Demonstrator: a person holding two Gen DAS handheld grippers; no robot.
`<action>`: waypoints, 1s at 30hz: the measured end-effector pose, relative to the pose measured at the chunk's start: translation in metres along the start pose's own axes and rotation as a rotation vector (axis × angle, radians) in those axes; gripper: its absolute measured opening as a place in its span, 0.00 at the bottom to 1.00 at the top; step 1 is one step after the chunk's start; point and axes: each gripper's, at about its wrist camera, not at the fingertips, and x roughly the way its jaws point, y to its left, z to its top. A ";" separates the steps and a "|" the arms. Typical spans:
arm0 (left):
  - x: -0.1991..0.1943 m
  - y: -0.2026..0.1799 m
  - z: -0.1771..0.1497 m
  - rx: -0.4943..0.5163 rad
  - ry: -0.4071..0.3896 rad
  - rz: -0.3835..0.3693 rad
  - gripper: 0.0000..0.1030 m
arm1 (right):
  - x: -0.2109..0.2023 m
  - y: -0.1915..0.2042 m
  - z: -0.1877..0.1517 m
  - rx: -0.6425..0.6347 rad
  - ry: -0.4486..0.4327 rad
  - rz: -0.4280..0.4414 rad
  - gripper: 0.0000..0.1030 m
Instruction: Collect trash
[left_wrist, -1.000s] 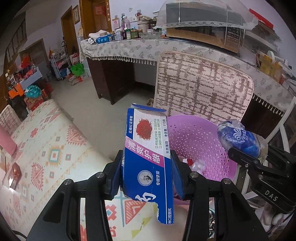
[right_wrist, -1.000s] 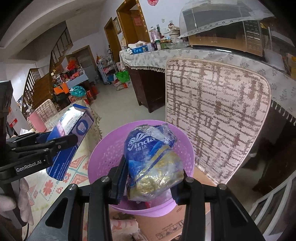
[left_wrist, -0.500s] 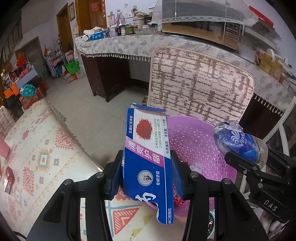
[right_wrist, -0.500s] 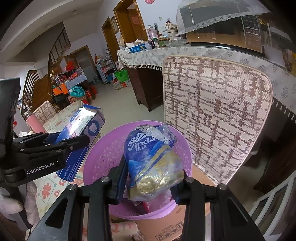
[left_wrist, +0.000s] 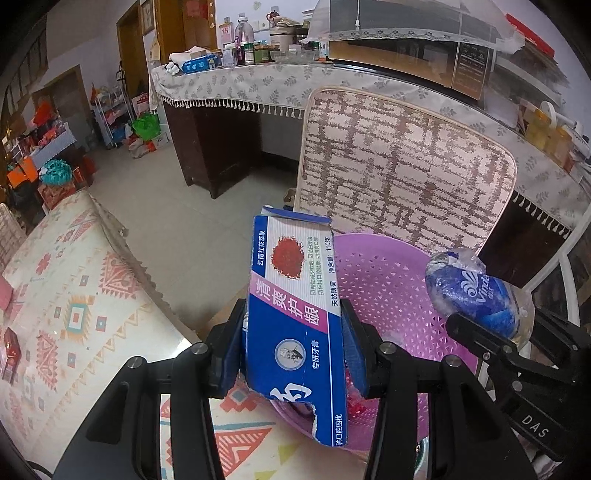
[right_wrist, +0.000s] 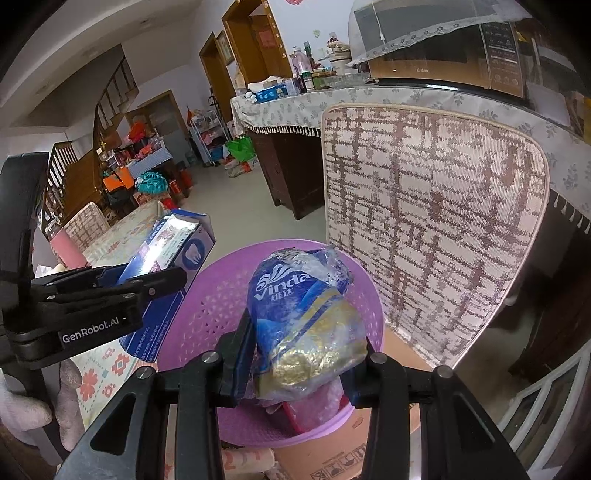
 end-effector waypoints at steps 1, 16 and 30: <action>0.000 0.000 0.000 -0.001 0.001 -0.001 0.45 | 0.001 -0.001 0.000 0.000 0.001 -0.001 0.42; 0.019 0.000 0.010 -0.050 0.021 -0.041 0.45 | 0.024 -0.002 0.009 0.000 0.020 -0.008 0.43; -0.028 0.033 -0.005 -0.119 -0.071 -0.208 0.79 | 0.017 -0.001 0.008 0.011 0.002 -0.019 0.61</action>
